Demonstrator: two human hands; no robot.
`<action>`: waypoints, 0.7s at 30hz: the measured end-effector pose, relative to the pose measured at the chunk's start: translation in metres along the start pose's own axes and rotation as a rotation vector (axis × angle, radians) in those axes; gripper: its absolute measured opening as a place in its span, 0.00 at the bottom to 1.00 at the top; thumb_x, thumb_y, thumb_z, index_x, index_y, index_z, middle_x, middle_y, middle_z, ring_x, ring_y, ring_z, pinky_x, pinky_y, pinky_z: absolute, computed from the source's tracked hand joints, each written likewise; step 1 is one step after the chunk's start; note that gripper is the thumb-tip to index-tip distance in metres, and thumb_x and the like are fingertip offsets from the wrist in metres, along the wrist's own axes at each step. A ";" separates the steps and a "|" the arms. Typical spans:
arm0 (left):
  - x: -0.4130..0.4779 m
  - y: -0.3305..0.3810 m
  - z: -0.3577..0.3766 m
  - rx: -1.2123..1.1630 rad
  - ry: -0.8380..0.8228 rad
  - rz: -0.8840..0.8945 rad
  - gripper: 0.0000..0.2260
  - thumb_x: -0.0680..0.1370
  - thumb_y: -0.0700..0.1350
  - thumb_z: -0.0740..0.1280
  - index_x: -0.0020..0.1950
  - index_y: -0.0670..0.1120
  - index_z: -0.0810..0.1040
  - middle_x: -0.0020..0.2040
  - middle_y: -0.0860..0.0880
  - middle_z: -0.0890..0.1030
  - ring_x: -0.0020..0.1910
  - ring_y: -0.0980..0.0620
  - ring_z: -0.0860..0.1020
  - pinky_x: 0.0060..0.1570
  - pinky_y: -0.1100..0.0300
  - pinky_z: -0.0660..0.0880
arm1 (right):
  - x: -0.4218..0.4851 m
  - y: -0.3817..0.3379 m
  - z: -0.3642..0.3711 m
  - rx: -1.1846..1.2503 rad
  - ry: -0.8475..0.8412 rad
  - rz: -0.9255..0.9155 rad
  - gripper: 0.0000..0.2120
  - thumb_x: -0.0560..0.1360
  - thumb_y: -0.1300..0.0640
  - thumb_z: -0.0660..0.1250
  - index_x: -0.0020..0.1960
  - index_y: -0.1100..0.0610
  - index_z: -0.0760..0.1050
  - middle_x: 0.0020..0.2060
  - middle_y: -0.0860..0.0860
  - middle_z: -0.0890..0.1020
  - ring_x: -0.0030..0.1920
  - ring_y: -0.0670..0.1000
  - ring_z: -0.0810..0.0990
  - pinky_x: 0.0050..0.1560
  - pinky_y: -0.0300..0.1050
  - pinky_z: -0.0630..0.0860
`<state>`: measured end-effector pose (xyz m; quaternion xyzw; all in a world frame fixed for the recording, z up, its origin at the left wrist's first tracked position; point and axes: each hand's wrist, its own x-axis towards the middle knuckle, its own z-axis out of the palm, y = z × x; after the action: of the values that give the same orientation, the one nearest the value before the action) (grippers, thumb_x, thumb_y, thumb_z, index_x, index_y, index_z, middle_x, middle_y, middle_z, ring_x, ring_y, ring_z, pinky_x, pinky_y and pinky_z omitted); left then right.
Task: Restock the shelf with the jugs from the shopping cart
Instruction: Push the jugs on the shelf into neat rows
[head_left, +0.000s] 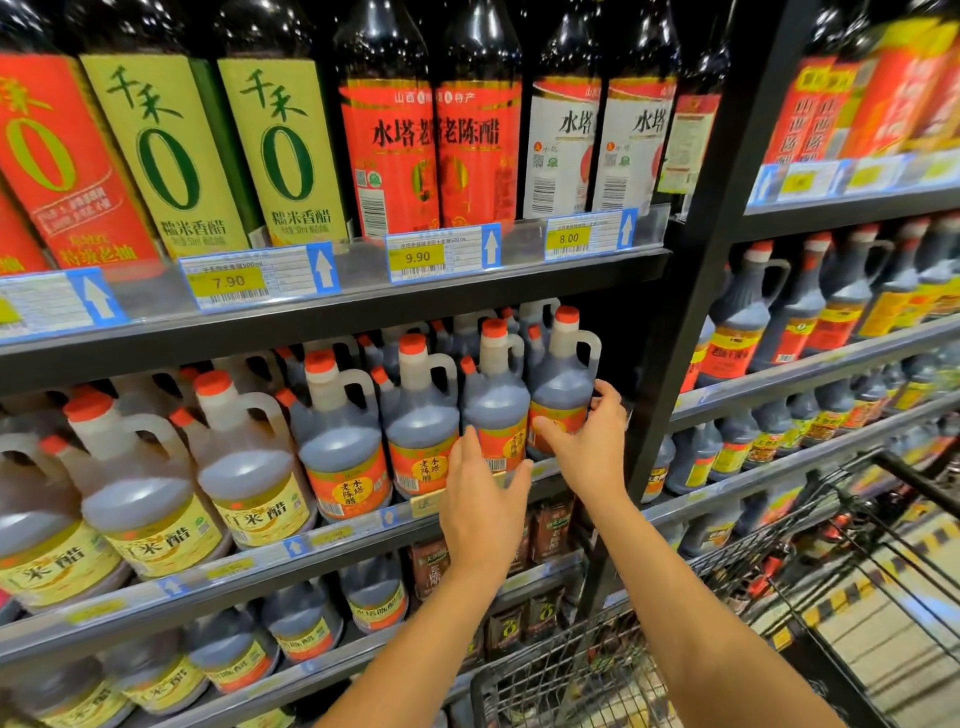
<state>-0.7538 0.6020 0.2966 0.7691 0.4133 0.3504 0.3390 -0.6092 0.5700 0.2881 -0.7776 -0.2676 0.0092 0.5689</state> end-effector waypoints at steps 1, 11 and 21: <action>0.000 0.001 0.003 0.001 0.019 0.001 0.35 0.77 0.55 0.70 0.79 0.46 0.60 0.76 0.50 0.66 0.75 0.49 0.65 0.69 0.54 0.68 | 0.003 0.002 0.000 -0.012 -0.003 0.008 0.43 0.69 0.53 0.81 0.76 0.57 0.61 0.69 0.59 0.70 0.69 0.59 0.71 0.65 0.56 0.75; -0.008 0.009 0.016 -0.059 -0.043 -0.058 0.39 0.80 0.55 0.66 0.82 0.44 0.46 0.82 0.49 0.50 0.80 0.49 0.53 0.74 0.55 0.60 | 0.011 0.012 -0.003 -0.032 -0.078 -0.008 0.37 0.72 0.54 0.77 0.75 0.58 0.63 0.69 0.57 0.72 0.67 0.59 0.75 0.64 0.58 0.77; -0.010 -0.001 0.014 -0.144 -0.090 -0.041 0.37 0.81 0.50 0.65 0.82 0.48 0.45 0.82 0.53 0.48 0.80 0.54 0.50 0.74 0.60 0.55 | 0.010 0.014 -0.002 -0.033 -0.065 0.038 0.42 0.69 0.51 0.80 0.74 0.59 0.62 0.69 0.58 0.69 0.67 0.59 0.73 0.65 0.55 0.75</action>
<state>-0.7467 0.5900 0.2854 0.7490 0.3871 0.3375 0.4187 -0.5939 0.5694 0.2795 -0.7910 -0.2712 0.0409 0.5469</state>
